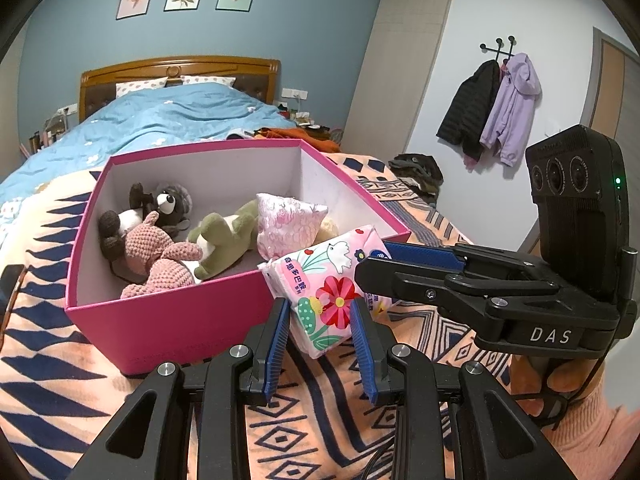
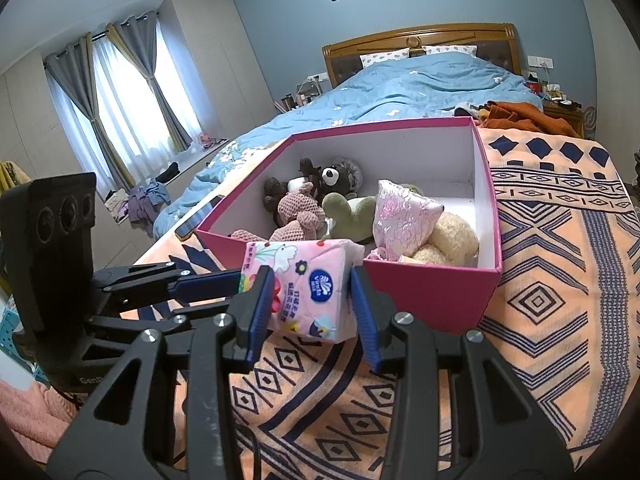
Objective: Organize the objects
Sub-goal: 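Lift the floral tissue pack with the right tool toward the pink box, then carry the floral tissue pack over the box rim into the box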
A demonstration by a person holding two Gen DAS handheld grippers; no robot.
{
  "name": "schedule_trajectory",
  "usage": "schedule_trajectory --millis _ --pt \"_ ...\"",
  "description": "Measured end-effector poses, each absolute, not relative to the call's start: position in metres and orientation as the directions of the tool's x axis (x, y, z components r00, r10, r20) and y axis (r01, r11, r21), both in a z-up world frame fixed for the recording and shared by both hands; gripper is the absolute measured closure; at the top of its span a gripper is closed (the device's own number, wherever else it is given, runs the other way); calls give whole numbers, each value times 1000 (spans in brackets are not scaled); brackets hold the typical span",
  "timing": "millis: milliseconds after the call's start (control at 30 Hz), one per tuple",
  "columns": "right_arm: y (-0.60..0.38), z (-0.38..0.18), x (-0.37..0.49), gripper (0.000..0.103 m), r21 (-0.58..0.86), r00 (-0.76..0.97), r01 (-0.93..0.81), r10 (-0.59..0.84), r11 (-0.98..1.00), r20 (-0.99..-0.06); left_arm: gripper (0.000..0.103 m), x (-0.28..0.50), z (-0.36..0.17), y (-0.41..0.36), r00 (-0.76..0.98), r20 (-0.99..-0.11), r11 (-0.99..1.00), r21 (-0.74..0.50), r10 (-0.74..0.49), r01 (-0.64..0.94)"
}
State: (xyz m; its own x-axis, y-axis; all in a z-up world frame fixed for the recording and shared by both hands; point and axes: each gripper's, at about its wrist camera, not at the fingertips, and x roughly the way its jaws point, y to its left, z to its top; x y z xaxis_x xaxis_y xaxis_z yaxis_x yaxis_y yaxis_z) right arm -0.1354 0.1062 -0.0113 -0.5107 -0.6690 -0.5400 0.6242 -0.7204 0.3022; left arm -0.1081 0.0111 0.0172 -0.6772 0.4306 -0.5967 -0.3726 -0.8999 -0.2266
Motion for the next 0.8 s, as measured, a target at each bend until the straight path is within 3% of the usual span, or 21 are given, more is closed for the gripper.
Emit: schedule_trajectory --millis 800 --pt "102 -6 -142 60 297 -518 629 -673 -718 -528 73 -114 24 7 -692 -583 -903 -222 426 -368"
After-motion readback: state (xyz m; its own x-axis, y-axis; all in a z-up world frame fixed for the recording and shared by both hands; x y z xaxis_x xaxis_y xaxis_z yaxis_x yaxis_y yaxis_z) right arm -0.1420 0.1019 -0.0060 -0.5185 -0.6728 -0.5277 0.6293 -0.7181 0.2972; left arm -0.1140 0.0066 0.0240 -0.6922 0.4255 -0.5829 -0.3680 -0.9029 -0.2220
